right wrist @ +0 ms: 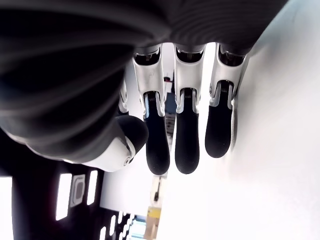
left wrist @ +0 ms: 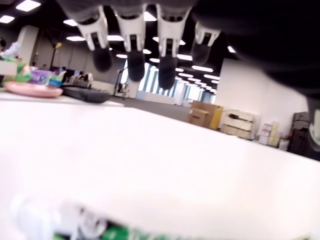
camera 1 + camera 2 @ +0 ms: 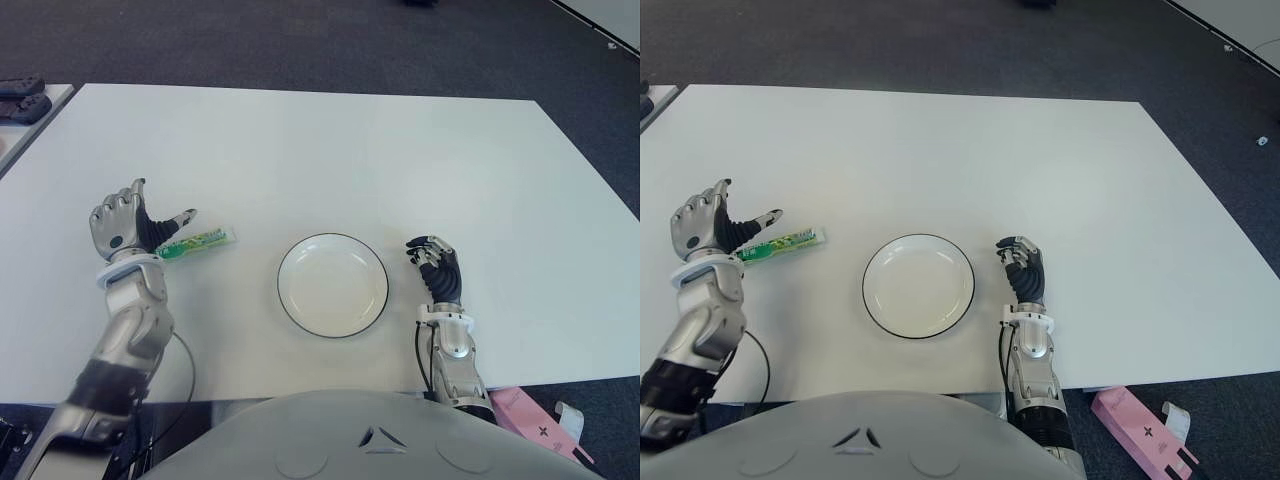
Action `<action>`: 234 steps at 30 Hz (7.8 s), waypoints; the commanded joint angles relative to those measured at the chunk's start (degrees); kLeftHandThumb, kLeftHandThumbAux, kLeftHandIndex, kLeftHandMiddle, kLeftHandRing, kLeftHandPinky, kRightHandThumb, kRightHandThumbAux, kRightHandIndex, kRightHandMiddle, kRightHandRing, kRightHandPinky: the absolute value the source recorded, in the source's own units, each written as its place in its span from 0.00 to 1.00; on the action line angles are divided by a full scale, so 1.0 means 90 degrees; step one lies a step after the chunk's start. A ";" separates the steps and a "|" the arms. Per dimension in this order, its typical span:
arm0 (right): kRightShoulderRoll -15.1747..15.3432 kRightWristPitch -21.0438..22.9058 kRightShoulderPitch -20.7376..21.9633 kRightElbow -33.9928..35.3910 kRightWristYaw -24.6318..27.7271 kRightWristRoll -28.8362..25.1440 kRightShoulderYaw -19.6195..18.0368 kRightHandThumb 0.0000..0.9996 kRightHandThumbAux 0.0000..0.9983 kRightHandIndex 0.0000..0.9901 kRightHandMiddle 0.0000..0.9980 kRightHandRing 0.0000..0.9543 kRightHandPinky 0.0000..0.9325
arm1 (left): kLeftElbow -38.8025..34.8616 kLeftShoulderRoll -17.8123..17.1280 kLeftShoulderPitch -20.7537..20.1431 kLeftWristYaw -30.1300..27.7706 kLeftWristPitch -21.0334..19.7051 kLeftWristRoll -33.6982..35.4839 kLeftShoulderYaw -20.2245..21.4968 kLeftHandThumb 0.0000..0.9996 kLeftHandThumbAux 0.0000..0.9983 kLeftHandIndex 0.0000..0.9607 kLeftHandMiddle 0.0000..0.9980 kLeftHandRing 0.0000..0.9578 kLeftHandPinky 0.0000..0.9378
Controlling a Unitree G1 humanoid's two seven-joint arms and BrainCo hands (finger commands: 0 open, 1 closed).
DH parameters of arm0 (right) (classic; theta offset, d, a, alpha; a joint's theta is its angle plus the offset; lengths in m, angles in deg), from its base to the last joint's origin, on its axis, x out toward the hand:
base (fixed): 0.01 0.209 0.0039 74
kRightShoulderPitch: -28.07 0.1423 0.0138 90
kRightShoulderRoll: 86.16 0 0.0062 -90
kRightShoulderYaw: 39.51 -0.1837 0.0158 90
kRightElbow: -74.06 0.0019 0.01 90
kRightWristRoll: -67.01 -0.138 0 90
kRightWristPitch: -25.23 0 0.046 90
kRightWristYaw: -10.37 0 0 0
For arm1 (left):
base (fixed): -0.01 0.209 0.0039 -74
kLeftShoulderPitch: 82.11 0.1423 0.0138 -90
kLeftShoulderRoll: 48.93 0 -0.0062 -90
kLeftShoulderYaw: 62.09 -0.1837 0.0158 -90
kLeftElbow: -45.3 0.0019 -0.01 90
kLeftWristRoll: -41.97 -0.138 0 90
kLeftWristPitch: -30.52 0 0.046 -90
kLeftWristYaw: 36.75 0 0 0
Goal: Put the toothpaste on the table into the plate.
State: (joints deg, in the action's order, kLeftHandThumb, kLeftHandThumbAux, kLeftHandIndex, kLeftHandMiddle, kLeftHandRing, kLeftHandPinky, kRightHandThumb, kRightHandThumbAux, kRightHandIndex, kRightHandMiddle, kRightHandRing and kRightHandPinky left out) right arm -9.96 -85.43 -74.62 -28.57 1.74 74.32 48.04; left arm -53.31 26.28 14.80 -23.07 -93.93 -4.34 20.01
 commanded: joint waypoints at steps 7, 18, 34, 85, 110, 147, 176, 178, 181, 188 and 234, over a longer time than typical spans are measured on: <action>-0.0036 -0.0003 -0.0036 -0.0098 0.0085 -0.0079 0.0031 0.71 0.73 0.43 0.47 0.49 0.51 | -0.0604 -0.0550 0.0475 -0.0450 0.1276 0.0178 0.0446 0.01 0.47 0.16 0.27 0.25 0.27; -0.0060 0.0028 -0.0068 -0.0063 0.0049 -0.0042 0.0048 0.71 0.73 0.43 0.47 0.49 0.50 | 0.0119 -0.1083 0.0313 -0.0548 0.2624 0.0452 0.0897 0.08 0.53 0.16 0.22 0.24 0.30; -0.0080 -0.0002 -0.0117 -0.0006 0.0040 -0.0021 0.0070 0.71 0.73 0.43 0.47 0.50 0.51 | 0.0414 -0.2314 0.0555 -0.1755 0.4490 0.1031 0.1199 0.23 0.42 0.04 0.08 0.14 0.24; -0.0112 0.0289 -0.0404 0.0381 -0.0007 0.0013 0.0086 0.71 0.73 0.43 0.48 0.50 0.51 | 0.1791 -0.2410 0.0150 -0.2749 0.6219 0.0661 -0.0008 0.37 0.22 0.07 0.12 0.16 0.26; -0.0123 0.0197 -0.0587 0.0516 -0.0079 0.0063 0.0041 0.72 0.73 0.43 0.48 0.50 0.51 | 0.3146 -0.1746 -0.0451 -0.2332 0.6054 0.0389 -0.0865 0.37 0.25 0.05 0.16 0.25 0.37; -0.0011 0.0341 -0.0754 0.0741 -0.0024 0.0044 0.0010 0.71 0.73 0.43 0.49 0.51 0.53 | 0.3650 -0.1650 -0.0915 -0.2693 0.5499 0.0598 -0.1223 0.40 0.27 0.06 0.18 0.28 0.39; -0.0010 0.0299 -0.0795 0.0768 0.0050 0.0024 0.0004 0.71 0.73 0.43 0.48 0.51 0.52 | -0.0196 -0.3282 0.0194 -0.5836 0.4135 0.2398 0.0841 0.50 0.27 0.06 0.12 0.09 0.12; -0.0010 0.0299 -0.0790 0.0763 0.0058 0.0014 -0.0003 0.71 0.73 0.43 0.48 0.51 0.52 | -0.0267 -0.3302 0.0250 -0.5862 0.4136 0.2409 0.0928 0.50 0.27 0.07 0.12 0.09 0.10; -0.0009 0.0256 -0.0782 0.0734 0.0056 0.0015 -0.0008 0.71 0.73 0.43 0.48 0.51 0.52 | -0.0372 -0.3364 0.0431 -0.5879 0.4192 0.2486 0.1173 0.50 0.27 0.08 0.12 0.09 0.09; -0.0008 0.0225 -0.0748 0.0691 0.0049 0.0030 -0.0007 0.71 0.73 0.43 0.48 0.50 0.52 | -0.0458 -0.3376 0.0793 -0.5770 0.4269 0.2408 0.1645 0.49 0.25 0.11 0.13 0.09 0.08; -0.0030 0.0191 -0.0868 0.0837 0.0101 0.0009 -0.0006 0.71 0.73 0.43 0.48 0.50 0.51 | 0.0746 -0.2607 0.0589 -0.4357 0.4611 0.0569 0.0334 0.39 0.21 0.10 0.16 0.20 0.30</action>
State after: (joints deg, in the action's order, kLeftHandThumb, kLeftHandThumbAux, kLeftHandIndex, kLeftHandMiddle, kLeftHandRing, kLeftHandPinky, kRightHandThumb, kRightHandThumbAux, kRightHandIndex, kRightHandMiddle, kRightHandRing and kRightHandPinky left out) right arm -10.08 -84.09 -82.09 -21.12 2.49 74.47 47.89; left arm -48.03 2.02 21.08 -62.54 -52.59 2.23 24.79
